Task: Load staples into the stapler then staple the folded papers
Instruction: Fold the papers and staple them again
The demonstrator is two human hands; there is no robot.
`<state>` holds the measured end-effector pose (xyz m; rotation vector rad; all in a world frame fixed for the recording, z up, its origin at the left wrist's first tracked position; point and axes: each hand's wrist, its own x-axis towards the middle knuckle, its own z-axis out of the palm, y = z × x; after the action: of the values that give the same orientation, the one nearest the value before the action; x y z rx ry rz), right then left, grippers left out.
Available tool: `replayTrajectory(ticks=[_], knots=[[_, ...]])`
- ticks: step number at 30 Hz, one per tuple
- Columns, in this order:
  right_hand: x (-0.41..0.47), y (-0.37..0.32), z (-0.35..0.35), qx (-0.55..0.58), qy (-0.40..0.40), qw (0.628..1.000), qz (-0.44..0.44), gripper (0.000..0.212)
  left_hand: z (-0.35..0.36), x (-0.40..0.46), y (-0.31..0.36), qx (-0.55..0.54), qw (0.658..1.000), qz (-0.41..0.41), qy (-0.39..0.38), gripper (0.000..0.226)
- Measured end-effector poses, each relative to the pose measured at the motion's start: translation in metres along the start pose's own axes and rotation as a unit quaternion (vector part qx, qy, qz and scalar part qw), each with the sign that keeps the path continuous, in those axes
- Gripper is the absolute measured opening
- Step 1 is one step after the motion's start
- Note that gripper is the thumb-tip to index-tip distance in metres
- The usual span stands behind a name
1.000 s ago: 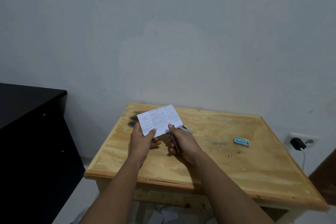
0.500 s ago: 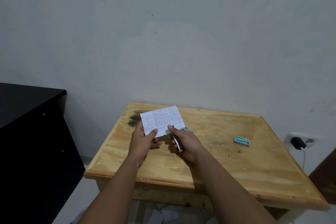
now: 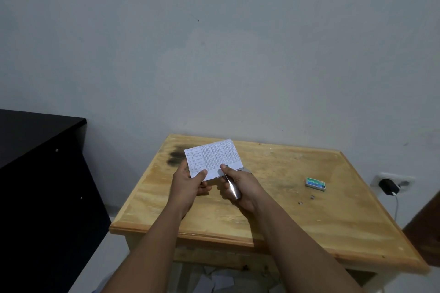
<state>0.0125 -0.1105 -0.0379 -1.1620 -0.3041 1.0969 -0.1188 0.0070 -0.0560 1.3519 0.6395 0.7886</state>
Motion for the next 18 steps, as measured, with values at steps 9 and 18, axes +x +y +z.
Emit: replayTrajectory(ticks=[9, 18], knots=[[0.006, 0.001, 0.001, -0.024, 0.034, 0.999, -0.018, 0.020, 0.002, -0.003, 0.003, 0.017, 1.000, -0.005, 0.019, 0.045], [-0.005, -0.017, 0.012, -0.182, 0.070, 0.981, 0.006, 0.035, -0.004, 0.022, 0.024, 0.002, 0.994, -0.053, 0.091, 0.036]])
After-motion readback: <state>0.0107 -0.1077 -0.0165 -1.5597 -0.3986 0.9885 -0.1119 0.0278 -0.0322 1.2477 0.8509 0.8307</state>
